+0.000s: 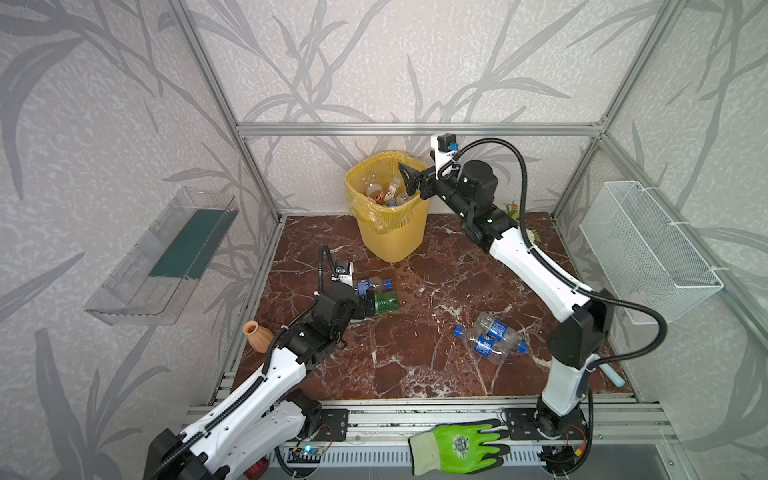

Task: Throw the plastic bottles in the bin
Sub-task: 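Carry the red-labelled bottle over the bin and release it with the right gripper, then lower the right gripper onto the blue-labelled Pepsi bottle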

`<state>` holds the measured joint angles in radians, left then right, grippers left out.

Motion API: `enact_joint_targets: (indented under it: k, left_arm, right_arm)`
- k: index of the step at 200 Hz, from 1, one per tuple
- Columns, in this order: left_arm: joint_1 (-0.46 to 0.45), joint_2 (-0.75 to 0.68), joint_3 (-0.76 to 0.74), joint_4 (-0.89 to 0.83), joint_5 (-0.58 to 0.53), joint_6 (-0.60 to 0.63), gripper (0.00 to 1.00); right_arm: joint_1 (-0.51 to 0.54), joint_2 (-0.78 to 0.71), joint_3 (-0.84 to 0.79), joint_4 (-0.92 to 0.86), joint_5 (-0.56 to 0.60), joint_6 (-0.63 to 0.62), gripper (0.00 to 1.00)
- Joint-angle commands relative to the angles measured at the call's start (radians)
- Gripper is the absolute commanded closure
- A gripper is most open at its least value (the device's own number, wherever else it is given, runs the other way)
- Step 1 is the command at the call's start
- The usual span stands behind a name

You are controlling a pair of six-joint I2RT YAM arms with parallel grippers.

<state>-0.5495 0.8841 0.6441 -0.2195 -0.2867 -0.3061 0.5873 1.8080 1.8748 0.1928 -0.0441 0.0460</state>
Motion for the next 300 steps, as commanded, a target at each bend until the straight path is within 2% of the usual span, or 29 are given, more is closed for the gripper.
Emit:
enact_joint_targets:
  k: [1, 34, 66, 106, 137, 182, 300]
  left_arm:
    - [0.004, 0.007, 0.006, 0.019, 0.021, 0.002, 0.01]
    - [0.000, -0.012, -0.007, 0.035, 0.036, 0.007, 0.01]
    - [-0.006, -0.052, -0.047, 0.084, 0.046, 0.007, 0.01]
    - [-0.012, -0.080, -0.095, 0.129, 0.071, 0.005, 0.01]
    - [-0.014, -0.079, -0.090, 0.116, 0.092, 0.014, 0.01]
    - [-0.015, -0.073, -0.093, 0.118, 0.124, 0.003, 0.01]
    - [-0.019, -0.090, -0.098, 0.080, 0.110, -0.004, 0.01]
  right_arm:
    - [0.005, -0.091, -0.142, 0.094, 0.040, -0.041, 0.01]
    - [-0.002, -0.341, -0.443, 0.110, 0.125, -0.055, 0.01]
    - [-0.001, -0.589, -0.713, -0.107, 0.197, -0.028, 0.01]
    - [0.009, -0.879, -1.051, -0.450, 0.268, 0.243, 0.05]
    - [0.034, -1.026, -1.246, -0.592, 0.271, 0.409, 0.07]
    - [0.097, -1.035, -1.375, -0.646, 0.265, 0.503, 0.07]
    - [0.210, -0.842, -1.408, -0.597, 0.212, 0.557, 0.15]
